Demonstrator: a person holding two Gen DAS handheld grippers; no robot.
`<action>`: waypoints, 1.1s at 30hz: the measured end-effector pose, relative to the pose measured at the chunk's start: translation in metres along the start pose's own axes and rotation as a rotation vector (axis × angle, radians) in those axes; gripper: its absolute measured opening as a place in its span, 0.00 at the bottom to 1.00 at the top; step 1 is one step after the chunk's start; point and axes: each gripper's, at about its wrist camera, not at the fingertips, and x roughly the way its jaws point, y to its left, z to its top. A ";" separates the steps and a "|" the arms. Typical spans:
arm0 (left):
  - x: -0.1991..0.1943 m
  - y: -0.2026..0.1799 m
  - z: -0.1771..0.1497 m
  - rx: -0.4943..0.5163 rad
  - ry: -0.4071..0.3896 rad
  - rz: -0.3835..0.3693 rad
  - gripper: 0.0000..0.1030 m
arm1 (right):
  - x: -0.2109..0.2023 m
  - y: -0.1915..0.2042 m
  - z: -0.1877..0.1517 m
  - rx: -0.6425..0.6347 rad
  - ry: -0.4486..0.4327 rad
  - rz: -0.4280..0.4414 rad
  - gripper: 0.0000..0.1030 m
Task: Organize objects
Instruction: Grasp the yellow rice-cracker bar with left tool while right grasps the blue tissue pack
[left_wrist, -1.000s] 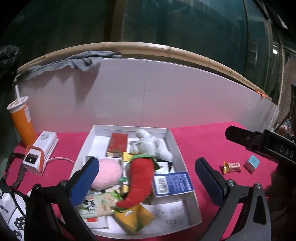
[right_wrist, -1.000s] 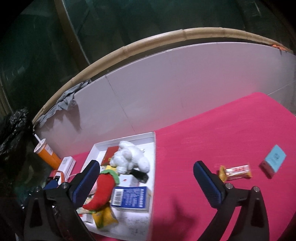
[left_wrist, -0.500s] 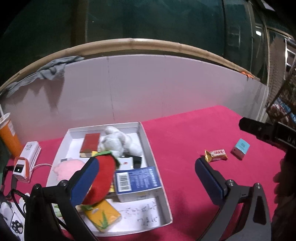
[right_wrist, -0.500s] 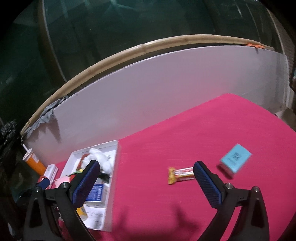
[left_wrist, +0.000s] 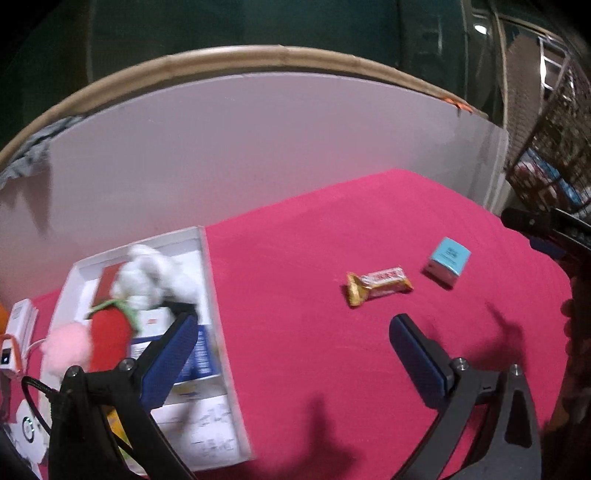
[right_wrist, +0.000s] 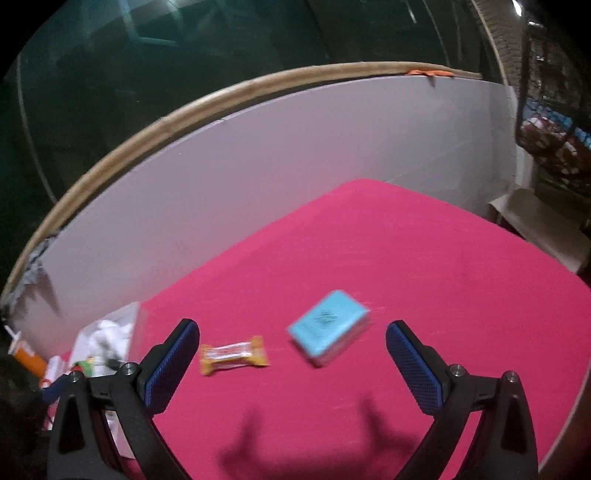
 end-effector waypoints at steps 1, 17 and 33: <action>0.005 -0.005 0.001 0.009 0.008 -0.011 1.00 | 0.003 -0.006 0.000 -0.006 0.008 -0.012 1.00; 0.102 -0.066 0.022 0.261 0.110 -0.105 1.00 | 0.102 -0.004 -0.010 -0.411 0.179 -0.063 1.00; 0.171 -0.087 0.030 0.349 0.184 -0.205 1.00 | 0.142 -0.019 0.001 -0.409 0.279 0.034 0.81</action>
